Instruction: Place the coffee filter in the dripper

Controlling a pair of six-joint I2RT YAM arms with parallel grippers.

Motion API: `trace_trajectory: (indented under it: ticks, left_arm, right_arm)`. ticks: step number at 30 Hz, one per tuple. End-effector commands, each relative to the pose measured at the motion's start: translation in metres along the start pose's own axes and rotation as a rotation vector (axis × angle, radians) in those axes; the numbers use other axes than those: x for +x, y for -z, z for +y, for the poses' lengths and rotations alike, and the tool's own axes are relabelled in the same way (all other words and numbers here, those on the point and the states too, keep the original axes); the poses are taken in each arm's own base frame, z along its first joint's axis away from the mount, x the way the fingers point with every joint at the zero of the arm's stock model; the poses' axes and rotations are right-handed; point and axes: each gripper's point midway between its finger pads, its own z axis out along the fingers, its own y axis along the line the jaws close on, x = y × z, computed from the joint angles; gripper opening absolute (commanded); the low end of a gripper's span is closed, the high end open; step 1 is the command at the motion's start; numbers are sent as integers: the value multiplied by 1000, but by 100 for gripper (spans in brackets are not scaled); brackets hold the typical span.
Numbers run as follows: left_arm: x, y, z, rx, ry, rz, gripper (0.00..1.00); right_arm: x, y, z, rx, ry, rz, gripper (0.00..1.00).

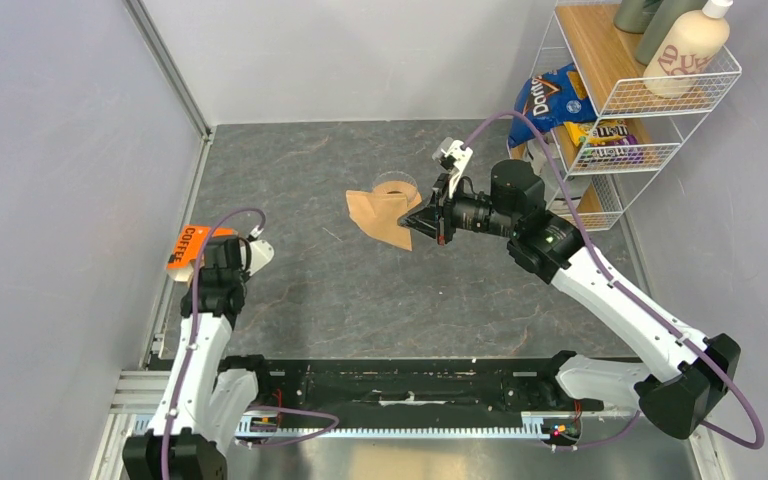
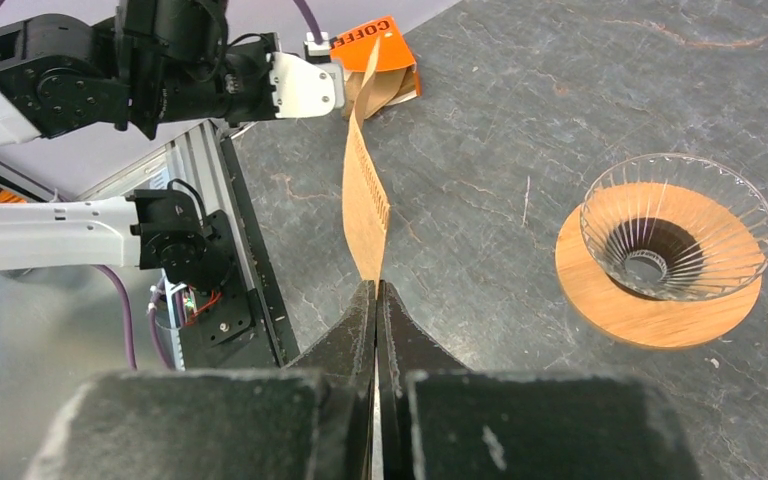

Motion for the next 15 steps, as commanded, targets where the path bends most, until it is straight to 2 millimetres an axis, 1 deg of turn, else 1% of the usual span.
trace_trajectory:
  ticks: [1, 5, 8, 15]
  left_arm:
    - [-20, -10, 10, 10, -1, -20, 2]
    - [-32, -15, 0, 95, 3, -15, 2]
    - [-33, -17, -4, 111, -10, -6, 2]
    - [-33, -33, 6, 17, -39, 16, 2]
  right_arm:
    - [-16, 6, 2, 12, 34, -53, 0]
    - [-17, 7, 1, 18, 48, -54, 0]
    - [-15, 9, 0, 29, 48, -55, 0]
    - [-7, 13, -1, 45, 28, -57, 0]
